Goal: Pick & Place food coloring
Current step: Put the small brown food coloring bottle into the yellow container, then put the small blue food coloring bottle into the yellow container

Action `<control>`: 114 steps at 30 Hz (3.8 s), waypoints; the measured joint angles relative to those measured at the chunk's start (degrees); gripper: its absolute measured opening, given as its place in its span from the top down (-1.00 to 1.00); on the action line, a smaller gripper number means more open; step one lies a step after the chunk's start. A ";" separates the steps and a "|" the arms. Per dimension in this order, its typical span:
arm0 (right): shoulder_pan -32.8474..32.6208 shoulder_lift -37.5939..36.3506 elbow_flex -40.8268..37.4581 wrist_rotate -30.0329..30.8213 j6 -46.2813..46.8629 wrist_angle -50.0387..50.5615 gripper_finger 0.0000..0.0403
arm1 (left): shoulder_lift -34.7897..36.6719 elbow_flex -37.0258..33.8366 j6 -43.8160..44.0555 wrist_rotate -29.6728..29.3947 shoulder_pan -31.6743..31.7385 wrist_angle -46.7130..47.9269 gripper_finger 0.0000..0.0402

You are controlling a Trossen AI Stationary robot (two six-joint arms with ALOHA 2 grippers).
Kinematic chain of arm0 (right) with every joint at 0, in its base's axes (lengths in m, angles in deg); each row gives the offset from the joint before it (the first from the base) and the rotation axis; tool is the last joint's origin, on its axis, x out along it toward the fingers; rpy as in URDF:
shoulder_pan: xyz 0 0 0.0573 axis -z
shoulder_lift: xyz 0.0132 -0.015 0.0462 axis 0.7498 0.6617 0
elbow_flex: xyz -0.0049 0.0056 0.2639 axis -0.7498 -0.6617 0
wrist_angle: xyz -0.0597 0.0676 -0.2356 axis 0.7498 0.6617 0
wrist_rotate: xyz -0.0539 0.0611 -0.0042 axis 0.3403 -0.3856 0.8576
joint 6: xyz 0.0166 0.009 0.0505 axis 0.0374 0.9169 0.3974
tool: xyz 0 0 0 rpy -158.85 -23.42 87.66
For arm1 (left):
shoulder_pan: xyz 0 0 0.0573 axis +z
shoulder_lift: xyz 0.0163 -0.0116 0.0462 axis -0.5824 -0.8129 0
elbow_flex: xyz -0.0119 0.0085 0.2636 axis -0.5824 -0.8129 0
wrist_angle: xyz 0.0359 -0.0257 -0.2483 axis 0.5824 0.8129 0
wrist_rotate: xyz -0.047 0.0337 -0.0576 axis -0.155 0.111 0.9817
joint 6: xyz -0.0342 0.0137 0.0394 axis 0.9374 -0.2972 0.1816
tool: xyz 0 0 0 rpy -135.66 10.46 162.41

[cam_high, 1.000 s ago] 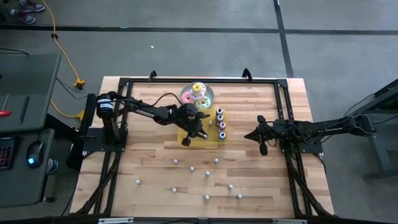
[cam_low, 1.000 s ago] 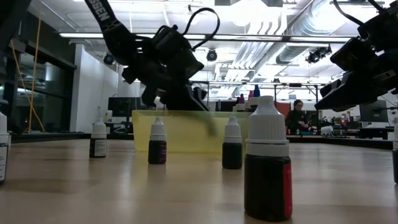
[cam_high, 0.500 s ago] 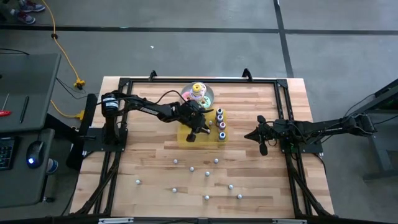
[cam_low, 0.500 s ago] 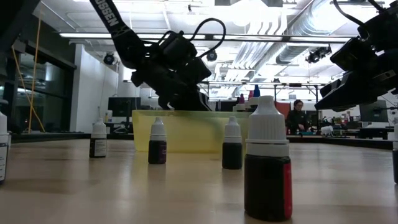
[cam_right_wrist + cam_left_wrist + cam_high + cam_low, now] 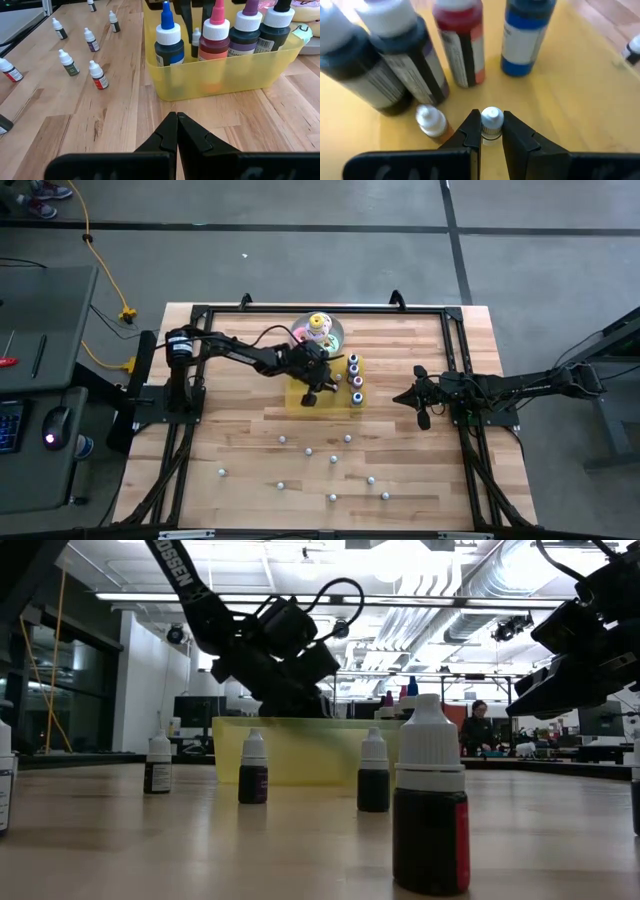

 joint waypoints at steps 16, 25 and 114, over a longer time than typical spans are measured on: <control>0.02 0.01 0.00 0.00 0.00 0.01 1.00 | -0.07 -0.06 0.01 -0.35 0.00 -0.20 0.55; 0.00 0.02 0.00 0.00 0.00 0.01 1.00 | -0.05 -0.04 0.02 -0.39 0.00 -0.23 0.37; 0.01 0.39 0.00 0.00 0.00 0.13 1.00 | -32.98 77.11 13.65 -11.13 -37.87 29.31 0.05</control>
